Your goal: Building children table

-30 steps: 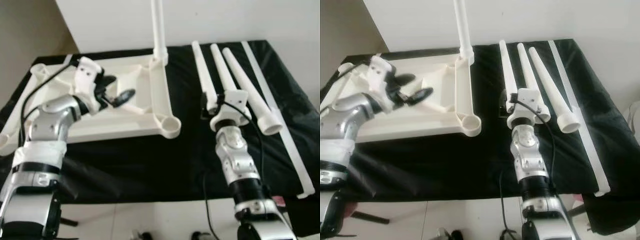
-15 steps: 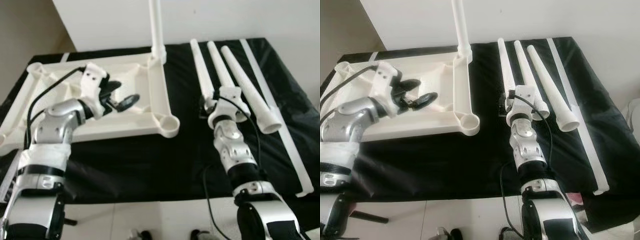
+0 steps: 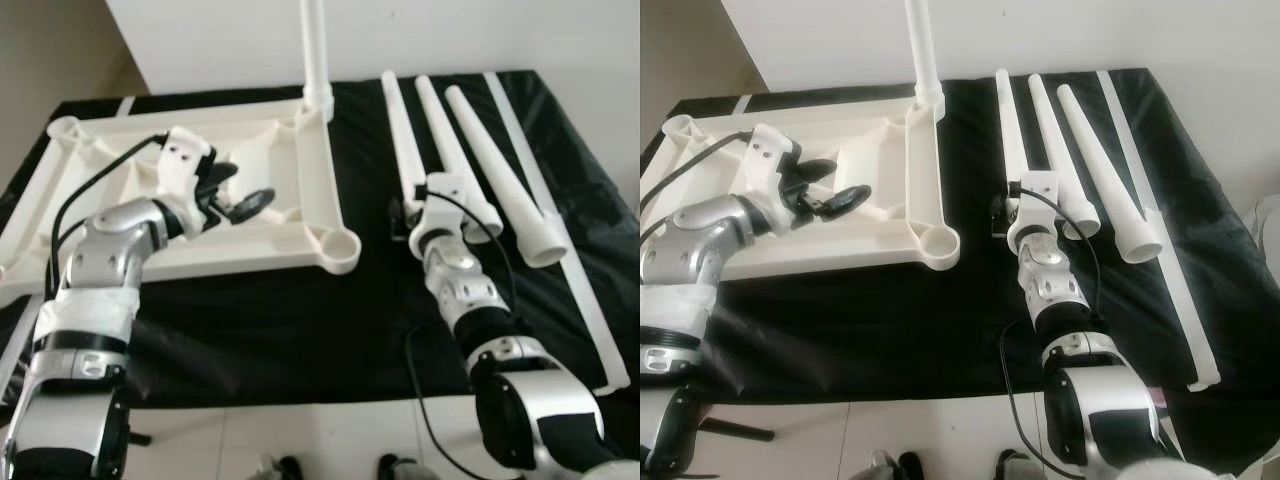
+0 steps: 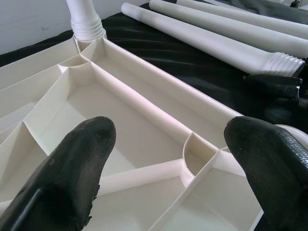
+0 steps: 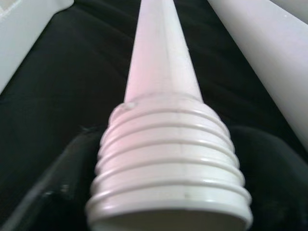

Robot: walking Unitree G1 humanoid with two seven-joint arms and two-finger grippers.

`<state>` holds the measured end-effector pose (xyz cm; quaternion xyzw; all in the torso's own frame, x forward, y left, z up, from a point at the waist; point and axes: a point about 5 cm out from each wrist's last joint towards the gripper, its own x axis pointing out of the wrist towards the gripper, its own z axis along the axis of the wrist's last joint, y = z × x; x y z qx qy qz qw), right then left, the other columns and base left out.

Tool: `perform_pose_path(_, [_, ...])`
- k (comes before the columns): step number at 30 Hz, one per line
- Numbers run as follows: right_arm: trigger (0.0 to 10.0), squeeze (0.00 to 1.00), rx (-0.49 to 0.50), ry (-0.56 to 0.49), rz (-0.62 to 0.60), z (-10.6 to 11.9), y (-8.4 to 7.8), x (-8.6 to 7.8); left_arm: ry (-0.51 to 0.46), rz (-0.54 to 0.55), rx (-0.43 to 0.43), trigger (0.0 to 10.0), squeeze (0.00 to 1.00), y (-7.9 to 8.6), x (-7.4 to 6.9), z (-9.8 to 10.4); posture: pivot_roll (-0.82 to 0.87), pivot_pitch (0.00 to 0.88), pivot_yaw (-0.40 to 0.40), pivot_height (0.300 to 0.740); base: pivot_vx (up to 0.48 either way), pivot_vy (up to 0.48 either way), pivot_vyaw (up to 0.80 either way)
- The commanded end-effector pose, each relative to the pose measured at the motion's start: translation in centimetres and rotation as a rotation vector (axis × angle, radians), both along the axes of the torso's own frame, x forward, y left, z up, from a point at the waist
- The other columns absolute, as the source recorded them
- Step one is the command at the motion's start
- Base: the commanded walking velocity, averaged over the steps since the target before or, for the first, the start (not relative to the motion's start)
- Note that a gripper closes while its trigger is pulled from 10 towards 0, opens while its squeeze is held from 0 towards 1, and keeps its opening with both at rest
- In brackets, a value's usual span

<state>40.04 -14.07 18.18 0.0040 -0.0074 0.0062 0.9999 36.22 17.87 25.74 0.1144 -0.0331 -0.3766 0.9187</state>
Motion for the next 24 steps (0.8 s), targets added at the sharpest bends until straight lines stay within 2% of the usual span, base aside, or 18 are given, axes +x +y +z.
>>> perform_pose_path(1, [1.1, 0.0, 0.023, 0.021, 0.009, -0.5, 0.3, 0.0, -0.013, 0.155, -0.02, 10.0, 0.0, 1.0, 0.3, -0.2, -0.07, 0.199, 0.072, 0.74, 0.0, 0.0, 0.0])
perform_pose_path(2, [1.4, 0.0, 0.023, 0.026, 0.008, -0.6, 0.2, 0.0, -0.017, 0.155, -0.021, 10.0, 0.0, 0.9, 0.3, -0.1, -0.07, 0.188, 0.071, 0.74, 0.0, 0.0, 0.0])
perform_pose_path(3, [0.0, 0.0, 0.017, 0.026, 0.005, -0.7, 0.1, 0.0, -0.022, 0.154, -0.022, 10.0, 0.0, 1.0, 0.4, -0.1, -0.07, 0.182, 0.073, 0.74, 0.0, 0.0, 0.0])
perform_pose_path(11, [0.0, 0.0, 0.029, 0.002, 0.014, -1.0, -0.2, -0.3, -0.028, 0.149, -0.028, 10.0, 0.0, 0.6, 0.4, 0.1, -0.08, 0.177, 0.078, 0.74, 0.0, 0.0, 0.0])
perform_pose_path(13, [0.0, 0.0, -0.009, -0.011, 0.016, -1.2, -0.1, -0.6, -0.023, 0.145, -0.032, 10.0, 0.0, 0.6, 0.4, 0.0, -0.08, 0.18, 0.076, 0.74, 0.0, 0.0, 0.0])
perform_pose_path(14, [7.5, 0.0, -0.022, -0.013, 0.016, -1.4, -0.1, -0.7, -0.024, 0.144, -0.031, 10.0, 0.0, 0.5, 0.3, -0.1, -0.08, 0.183, 0.076, 0.74, 0.0, 0.0, 0.0])
perform_pose_path(15, [10.0, 0.0, -0.023, -0.016, 0.017, -1.5, 0.0, -0.8, -0.024, 0.143, -0.03, 10.0, 0.0, 0.5, 0.3, -0.1, -0.08, 0.184, 0.075, 0.74, 0.0, 0.0, 0.0])
perform_pose_path(19, [10.0, 0.0, -0.018, -0.023, 0.03, -1.9, 0.2, -1.1, -0.02, 0.145, -0.034, 10.0, 0.0, 0.6, 0.3, -0.2, -0.08, 0.185, 0.076, 0.74, 0.0, 0.0, 0.0])
perform_pose_path(21, [10.0, 1.0, 0.009, -0.029, 0.033, -2.2, 0.3, -1.5, -0.015, 0.145, -0.028, 10.0, 0.0, 0.7, 0.2, -0.3, -0.08, 0.186, 0.076, 0.74, 0.0, 0.0, 0.0])
perform_pose_path(24, [10.0, 1.0, 0.017, -0.034, 0.007, -2.4, 0.2, -1.7, -0.007, 0.13, -0.025, 10.0, 0.0, 0.5, 0.2, -0.4, -0.08, 0.184, 0.074, 0.74, 0.0, 0.0, 0.0])
